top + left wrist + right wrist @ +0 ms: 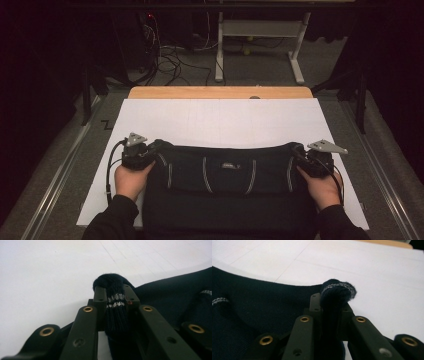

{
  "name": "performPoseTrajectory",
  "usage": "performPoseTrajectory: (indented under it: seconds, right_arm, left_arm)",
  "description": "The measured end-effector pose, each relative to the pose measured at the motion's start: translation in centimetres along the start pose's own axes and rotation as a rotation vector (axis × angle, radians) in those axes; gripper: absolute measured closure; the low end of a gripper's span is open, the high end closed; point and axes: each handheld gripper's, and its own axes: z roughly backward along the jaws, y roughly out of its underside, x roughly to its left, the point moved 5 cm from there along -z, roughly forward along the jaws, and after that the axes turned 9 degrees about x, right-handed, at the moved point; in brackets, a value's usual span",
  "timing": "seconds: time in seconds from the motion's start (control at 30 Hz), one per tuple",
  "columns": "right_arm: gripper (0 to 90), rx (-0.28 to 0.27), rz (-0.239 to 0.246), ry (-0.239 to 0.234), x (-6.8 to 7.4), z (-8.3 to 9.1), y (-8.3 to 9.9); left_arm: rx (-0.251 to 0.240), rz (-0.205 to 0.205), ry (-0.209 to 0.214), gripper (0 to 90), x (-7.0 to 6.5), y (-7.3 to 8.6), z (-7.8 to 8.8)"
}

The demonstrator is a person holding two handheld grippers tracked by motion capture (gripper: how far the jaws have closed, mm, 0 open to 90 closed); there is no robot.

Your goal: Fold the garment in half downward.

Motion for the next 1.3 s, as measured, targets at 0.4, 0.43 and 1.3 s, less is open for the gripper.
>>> performPoseTrajectory:
  seconds: [0.4, 0.43, 1.3]
  right_arm:
    - [80.0, -0.032, 0.029, 0.071, -1.0, -1.4, -4.5]
    - [80.0, -0.038, 0.037, 0.081, -1.0, -1.4, -5.0]
    - [75.7, 0.033, 0.004, 0.119, -1.8, -4.7, -6.7]
  left_arm:
    - [-0.013, -0.014, -0.076, 74.4, 1.4, -3.4, -1.4]
    - [-0.022, -0.017, -0.083, 74.5, 1.5, -3.9, -1.3]
    - [0.049, 0.076, -0.082, 61.5, 2.1, -5.0, -5.2]
